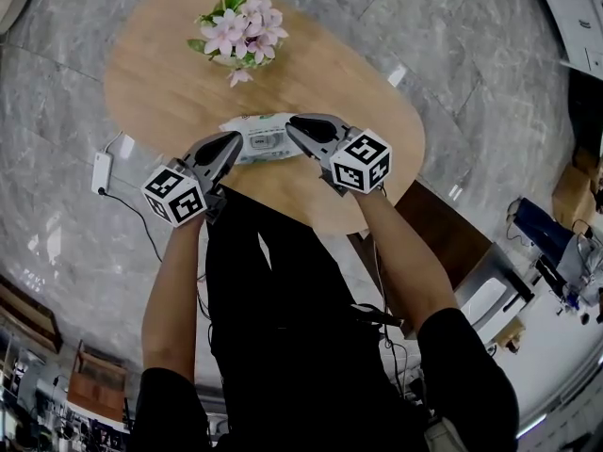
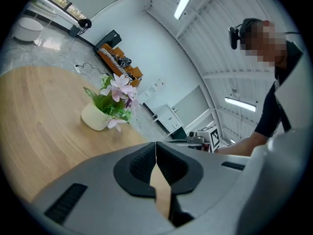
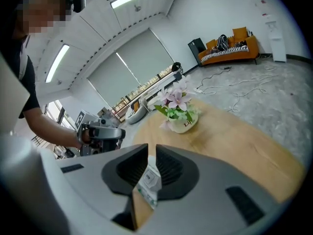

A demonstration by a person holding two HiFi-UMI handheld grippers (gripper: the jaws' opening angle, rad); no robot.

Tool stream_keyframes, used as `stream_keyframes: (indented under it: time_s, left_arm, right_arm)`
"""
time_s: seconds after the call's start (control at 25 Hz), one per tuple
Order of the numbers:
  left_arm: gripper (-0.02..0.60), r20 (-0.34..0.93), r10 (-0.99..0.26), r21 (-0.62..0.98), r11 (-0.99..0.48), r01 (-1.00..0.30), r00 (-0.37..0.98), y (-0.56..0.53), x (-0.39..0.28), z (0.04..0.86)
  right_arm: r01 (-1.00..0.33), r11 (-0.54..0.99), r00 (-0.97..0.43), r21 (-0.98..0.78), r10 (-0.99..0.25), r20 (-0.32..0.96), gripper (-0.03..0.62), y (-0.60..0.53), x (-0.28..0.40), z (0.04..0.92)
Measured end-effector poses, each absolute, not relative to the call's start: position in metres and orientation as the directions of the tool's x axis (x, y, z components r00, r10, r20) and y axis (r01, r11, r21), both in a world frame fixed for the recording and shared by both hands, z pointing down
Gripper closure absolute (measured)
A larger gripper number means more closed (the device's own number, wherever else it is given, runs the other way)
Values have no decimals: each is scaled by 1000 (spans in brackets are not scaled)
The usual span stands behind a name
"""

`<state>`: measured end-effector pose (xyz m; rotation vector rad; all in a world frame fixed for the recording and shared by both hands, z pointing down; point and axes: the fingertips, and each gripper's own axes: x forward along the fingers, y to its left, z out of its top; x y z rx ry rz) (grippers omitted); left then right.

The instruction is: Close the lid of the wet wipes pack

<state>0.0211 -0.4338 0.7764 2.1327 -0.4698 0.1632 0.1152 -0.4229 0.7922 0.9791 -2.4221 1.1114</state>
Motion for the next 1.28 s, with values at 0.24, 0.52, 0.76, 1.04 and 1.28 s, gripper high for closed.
stream_keyframes:
  time_s: [0.24,0.52,0.76,1.04,1.28]
  left_arm:
    - [565,328,-215,771,-503,-392,920,-428,31,796]
    - [565,329,-191,784,-491,-380,925,-423,42,808]
    - [565,330,-173,791,-486,-372,928,-416,47,812]
    - [565,345,-162,794,-475,-379,925,-413,46,816]
    - [565,372,-145,795,-460,-395,917,-407,45,825]
  right_arm:
    - [-695,431,-719,-576,-444,535,543,-419,115,810]
    - [-690,404,-723,-601,-419,549,543,-407,108,824]
    - [-685,385,-727,-618,-409,551,545,-396,104,830]
    - [-675,369,-731,-639,-451,512,545,-401,108,821]
    - [-693,349,-714,-631,-458,530,545,-414,108,826]
